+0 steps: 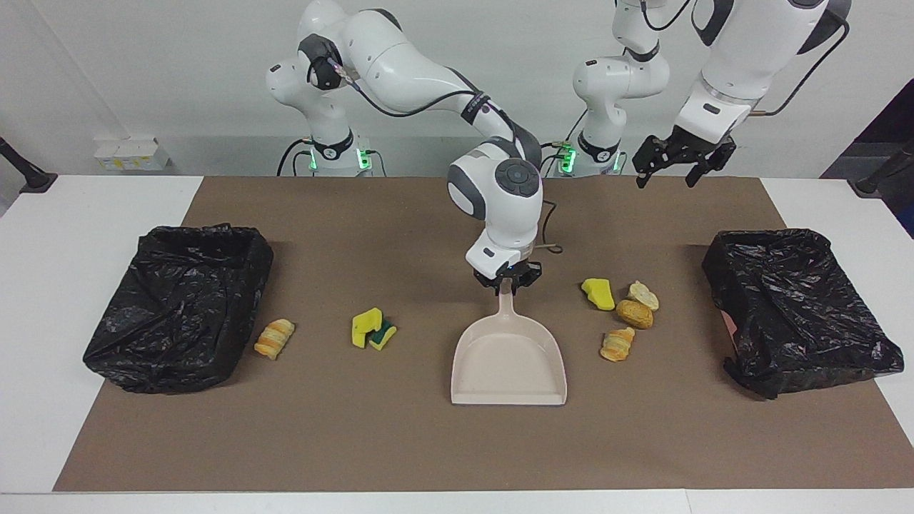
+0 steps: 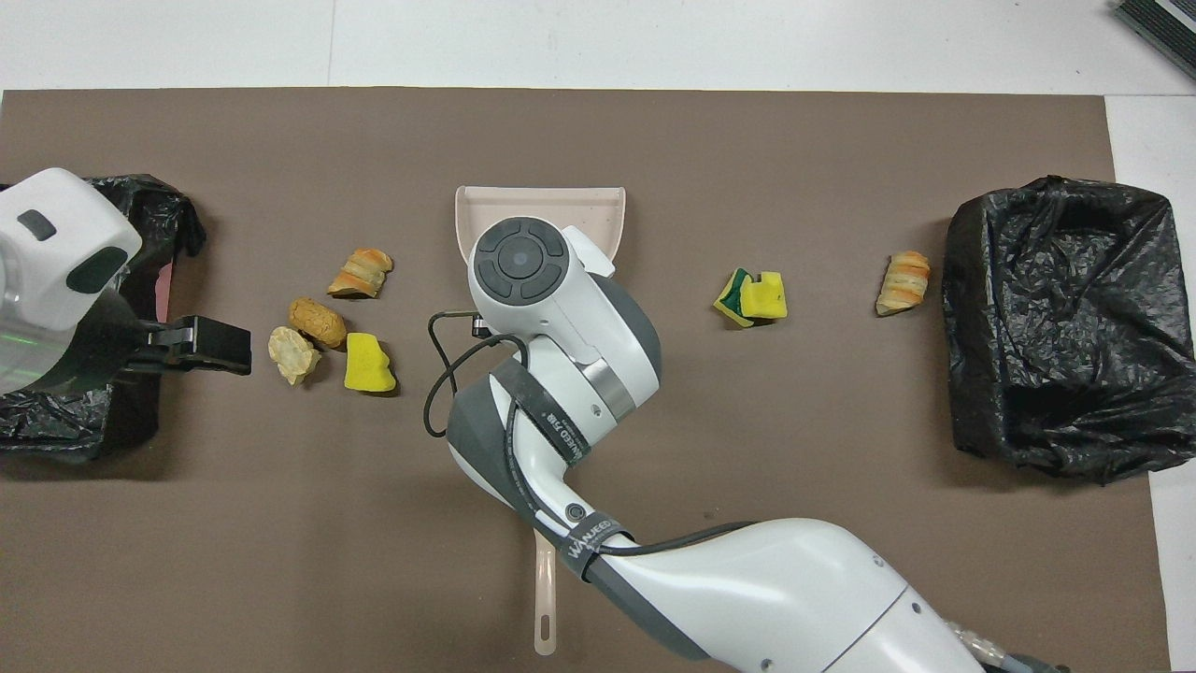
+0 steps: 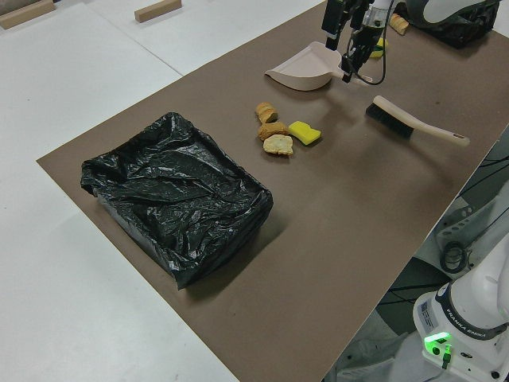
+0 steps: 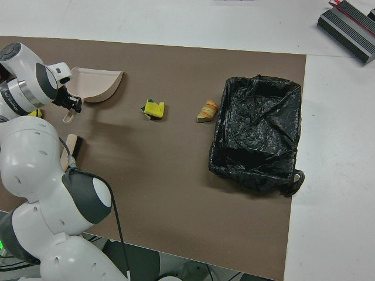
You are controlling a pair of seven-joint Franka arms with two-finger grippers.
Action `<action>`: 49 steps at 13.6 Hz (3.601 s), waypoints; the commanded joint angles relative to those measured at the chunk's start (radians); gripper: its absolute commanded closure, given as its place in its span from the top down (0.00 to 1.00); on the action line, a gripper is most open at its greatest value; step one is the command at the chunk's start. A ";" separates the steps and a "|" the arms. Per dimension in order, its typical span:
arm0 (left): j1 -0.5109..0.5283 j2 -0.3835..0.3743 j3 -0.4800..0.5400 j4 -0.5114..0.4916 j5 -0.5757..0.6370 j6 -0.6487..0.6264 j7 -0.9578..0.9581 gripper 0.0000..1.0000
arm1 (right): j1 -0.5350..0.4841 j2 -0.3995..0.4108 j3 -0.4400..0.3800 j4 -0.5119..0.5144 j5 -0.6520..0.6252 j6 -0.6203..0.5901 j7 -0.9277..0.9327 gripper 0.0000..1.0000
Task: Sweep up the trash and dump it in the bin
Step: 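Reach the right gripper to the beige dustpan handle and grasp it, then lift the dustpan with the right gripper while the left gripper reaches the brush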
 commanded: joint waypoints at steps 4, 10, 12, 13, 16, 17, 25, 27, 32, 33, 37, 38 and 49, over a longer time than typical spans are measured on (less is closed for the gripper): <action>-0.086 -0.051 0.009 -0.189 -0.014 0.129 -0.016 1.00 | -0.060 -0.113 0.014 -0.043 0.001 -0.015 -0.165 0.00; -0.336 -0.192 0.009 -0.462 -0.028 0.282 -0.144 1.00 | -0.204 -0.250 0.016 -0.143 0.006 -0.133 -0.663 0.00; -0.446 -0.182 0.009 -0.519 -0.049 0.352 -0.216 1.00 | -0.264 -0.270 0.016 -0.143 0.006 -0.177 -0.844 0.00; -0.498 -0.178 0.009 -0.563 -0.049 0.426 -0.256 1.00 | -0.288 -0.278 0.016 -0.143 0.006 -0.197 -0.921 0.00; -0.616 -0.070 0.009 -0.611 -0.049 0.569 -0.308 1.00 | -0.340 -0.284 0.014 -0.143 0.004 -0.260 -1.128 0.00; -0.643 -0.036 0.009 -0.617 -0.049 0.613 -0.332 1.00 | -0.350 -0.284 0.013 -0.143 -0.002 -0.279 -1.194 0.00; -0.741 0.000 0.007 -0.703 -0.051 0.663 -0.395 1.00 | -0.356 -0.296 0.011 -0.160 -0.072 -0.323 -1.690 0.00; -0.746 0.001 0.007 -0.705 -0.051 0.678 -0.411 1.00 | -0.364 -0.305 0.009 -0.180 -0.077 -0.317 -1.715 0.00; -0.749 0.001 0.007 -0.719 -0.051 0.681 -0.438 1.00 | -0.361 -0.319 0.011 -0.212 -0.105 -0.297 -1.744 0.00; -0.750 0.000 0.007 -0.720 -0.051 0.680 -0.436 1.00 | -0.361 -0.324 0.011 -0.224 -0.105 -0.280 -1.752 0.00; -0.749 0.001 0.007 -0.719 -0.051 0.677 -0.438 0.25 | -0.353 -0.333 0.012 -0.244 -0.131 -0.260 -1.778 0.00; -0.749 0.003 0.009 -0.716 -0.051 0.677 -0.436 0.00 | -0.354 -0.333 0.013 -0.246 -0.131 -0.254 -1.779 0.00; -0.446 -0.033 0.020 -0.493 -0.037 0.310 -0.393 0.00 | -0.307 -0.350 0.020 -0.387 -0.123 -0.078 -1.773 0.00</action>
